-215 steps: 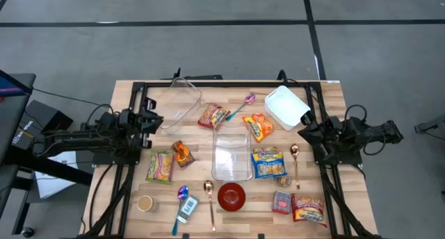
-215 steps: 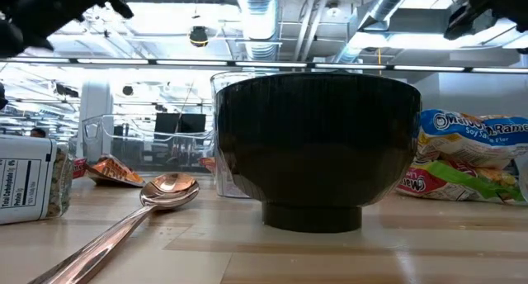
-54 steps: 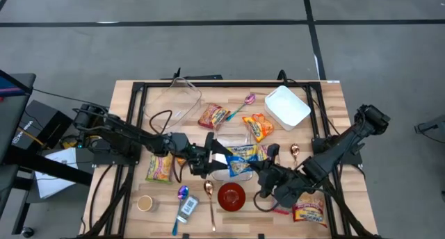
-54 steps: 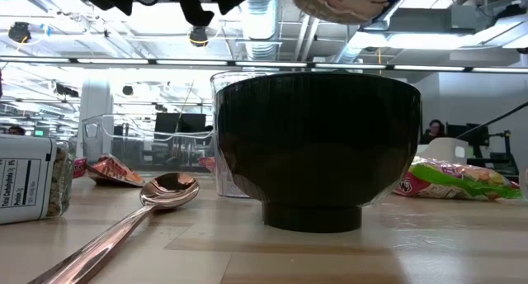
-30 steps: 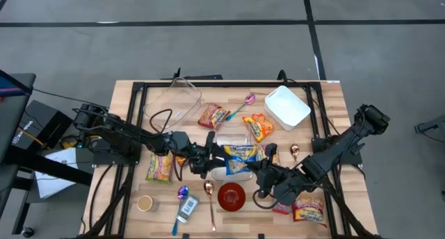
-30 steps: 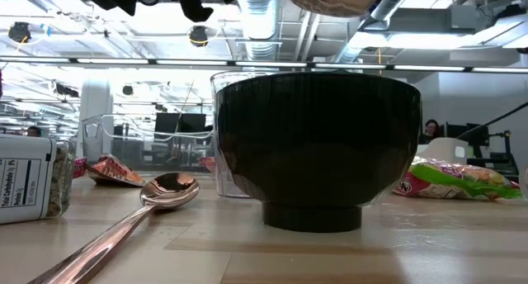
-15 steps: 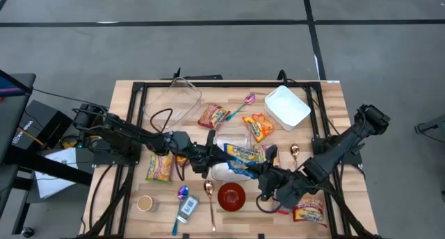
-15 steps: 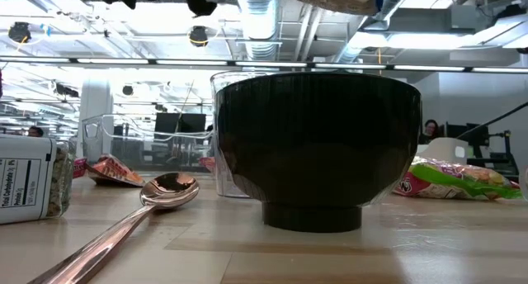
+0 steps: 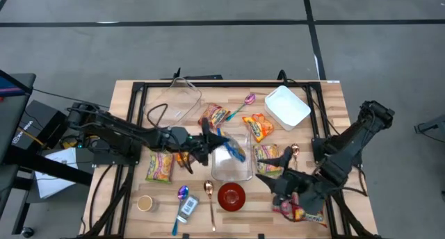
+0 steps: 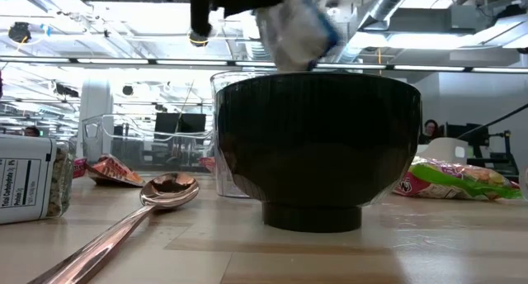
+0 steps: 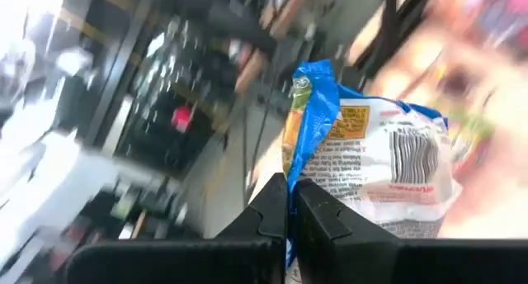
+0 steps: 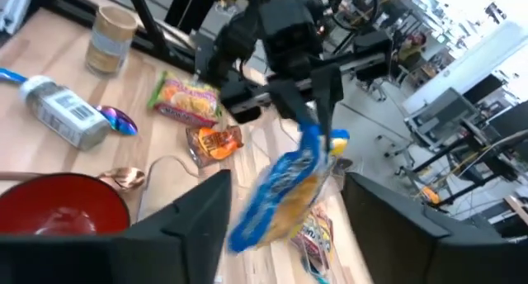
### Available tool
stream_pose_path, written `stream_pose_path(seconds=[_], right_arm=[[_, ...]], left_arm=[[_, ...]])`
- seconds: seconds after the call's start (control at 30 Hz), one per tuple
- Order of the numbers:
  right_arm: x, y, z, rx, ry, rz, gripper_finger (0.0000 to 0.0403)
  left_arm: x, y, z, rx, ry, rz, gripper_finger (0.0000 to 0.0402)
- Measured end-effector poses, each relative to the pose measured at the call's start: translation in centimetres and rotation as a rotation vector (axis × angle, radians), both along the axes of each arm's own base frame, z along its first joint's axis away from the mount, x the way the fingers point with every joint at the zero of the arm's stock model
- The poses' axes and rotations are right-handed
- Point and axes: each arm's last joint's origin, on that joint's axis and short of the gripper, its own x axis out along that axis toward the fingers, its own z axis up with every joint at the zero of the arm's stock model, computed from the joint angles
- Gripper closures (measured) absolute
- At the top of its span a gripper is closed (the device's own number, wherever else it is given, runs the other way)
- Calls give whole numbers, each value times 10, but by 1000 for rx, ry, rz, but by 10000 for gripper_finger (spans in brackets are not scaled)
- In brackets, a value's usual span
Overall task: Pick & Place Food Item
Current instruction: Put the blue noodle pack into the top transparent bin
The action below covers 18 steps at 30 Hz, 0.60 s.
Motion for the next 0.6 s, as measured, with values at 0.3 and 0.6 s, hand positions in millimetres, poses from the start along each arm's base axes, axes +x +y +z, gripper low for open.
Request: stream_pose_path(seconds=[0.3, 0.6], right_arm=[[-23, 11, 3, 5, -57, -13, 159], [-26, 13, 3, -1, -66, -16, 163]], left_arm=[[-69, 25, 34, 35, 55, 297, 401], [-115, 69, 38, 21, 68, 502, 401]])
